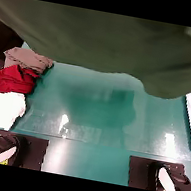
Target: Fold the shirts.
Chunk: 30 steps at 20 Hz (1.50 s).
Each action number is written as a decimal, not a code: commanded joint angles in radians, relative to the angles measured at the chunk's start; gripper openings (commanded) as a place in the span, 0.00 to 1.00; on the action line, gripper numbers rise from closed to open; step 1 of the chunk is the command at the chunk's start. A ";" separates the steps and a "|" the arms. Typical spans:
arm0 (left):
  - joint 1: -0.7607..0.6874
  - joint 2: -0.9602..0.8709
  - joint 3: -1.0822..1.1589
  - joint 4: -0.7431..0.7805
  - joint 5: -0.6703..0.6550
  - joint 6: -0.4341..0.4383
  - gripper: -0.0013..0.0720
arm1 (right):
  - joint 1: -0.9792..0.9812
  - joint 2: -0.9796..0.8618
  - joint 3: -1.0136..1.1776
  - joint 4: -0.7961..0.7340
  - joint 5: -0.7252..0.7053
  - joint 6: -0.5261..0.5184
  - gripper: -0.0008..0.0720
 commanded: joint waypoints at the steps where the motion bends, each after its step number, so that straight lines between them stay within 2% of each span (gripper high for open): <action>1: 0.000 0.041 0.027 -0.236 0.105 0.003 0.05 | 0.000 0.029 0.106 -0.093 0.025 0.057 0.03; 4: 0.000 0.040 0.020 -0.281 0.105 0.013 0.05 | 0.000 -0.026 0.176 -0.194 0.153 0.150 0.03; 6: 0.000 0.040 -0.048 -0.166 0.111 0.017 0.05 | 0.000 -0.100 0.196 -0.224 0.275 0.179 0.03; 8: 0.000 0.031 -0.186 -0.012 0.097 -0.038 0.05 | 0.000 -0.191 0.160 -0.209 0.381 0.201 0.03; 12: 0.000 -0.116 -0.454 0.163 -0.097 -0.065 0.05 | 0.003 -0.384 -0.046 -0.179 0.557 0.213 0.03; 14: 0.000 -0.224 -0.575 0.228 -0.105 -0.064 0.05 | 0.003 -0.483 -0.125 -0.179 0.596 0.212 0.03; 16: 0.000 -0.355 -0.669 0.267 -0.045 -0.064 0.05 | 0.002 -0.574 -0.187 -0.180 0.547 0.209 0.03; 19: 0.012 -0.549 -0.703 0.279 0.067 -0.017 0.05 | 0.002 -0.705 -0.206 -0.180 0.433 0.197 0.03; 22: 0.077 -0.671 -0.700 0.257 0.225 -0.045 0.05 | 0.002 -0.830 -0.158 -0.180 0.317 0.192 0.03; 25: 0.147 -0.704 -0.698 0.209 0.380 -0.049 0.05 | 0.002 -0.938 -0.072 -0.180 0.194 0.189 0.03; 27: 0.175 -0.705 -0.698 0.163 0.479 -0.018 0.05 | 0.003 -0.984 -0.027 -0.180 0.131 0.189 0.03; 29: 0.179 -0.705 -0.698 0.138 0.516 0.038 0.05 | 0.008 -1.003 -0.014 -0.182 0.108 0.189 0.03; 30: 0.179 -0.705 -0.699 0.136 0.505 0.040 0.05 | 0.013 -1.002 -0.024 -0.181 0.114 0.189 0.03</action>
